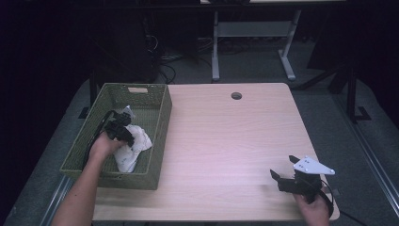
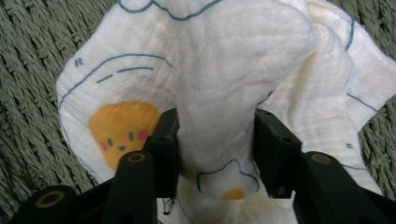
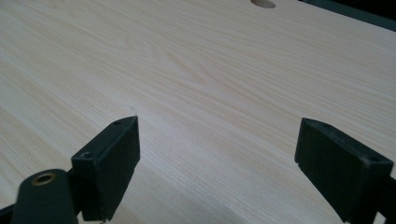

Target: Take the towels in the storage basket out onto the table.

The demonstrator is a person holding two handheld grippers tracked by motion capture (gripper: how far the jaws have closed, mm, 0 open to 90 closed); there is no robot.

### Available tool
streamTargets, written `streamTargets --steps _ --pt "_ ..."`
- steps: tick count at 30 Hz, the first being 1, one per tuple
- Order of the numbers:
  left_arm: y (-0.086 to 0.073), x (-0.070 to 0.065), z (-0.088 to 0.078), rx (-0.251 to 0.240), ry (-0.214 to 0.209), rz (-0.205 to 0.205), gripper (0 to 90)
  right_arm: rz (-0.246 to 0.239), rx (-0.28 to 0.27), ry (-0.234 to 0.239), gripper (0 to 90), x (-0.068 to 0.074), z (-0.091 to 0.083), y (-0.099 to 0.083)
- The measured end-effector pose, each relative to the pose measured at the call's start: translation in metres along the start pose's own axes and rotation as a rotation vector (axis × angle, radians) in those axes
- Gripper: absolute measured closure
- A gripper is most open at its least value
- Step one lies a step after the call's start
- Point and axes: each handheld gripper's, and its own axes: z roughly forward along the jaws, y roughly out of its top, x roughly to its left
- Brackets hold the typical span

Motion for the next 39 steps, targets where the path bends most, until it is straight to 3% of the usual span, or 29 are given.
streamTargets --steps 11,26,29,36,39 --pt "-0.002 0.002 -0.002 0.001 -0.028 -0.008 72.5 0.001 -0.001 0.001 13.6 0.000 0.000 0.000" --pt "-0.005 0.007 -0.010 -0.014 -0.040 -0.005 75.1 0.016 -0.013 0.005 13.6 0.001 0.000 0.001" --pt "-0.008 0.011 -0.018 -0.036 -0.088 -0.010 74.9 0.013 -0.009 0.008 13.6 0.003 0.001 0.002" --pt "-0.015 0.016 -0.033 -0.074 -0.093 -0.009 74.9 0.019 -0.002 0.012 13.6 0.005 0.002 0.002" --pt "-0.021 0.021 -0.044 -0.117 -0.130 -0.020 74.9 0.013 0.004 0.009 13.6 0.004 0.003 0.002"
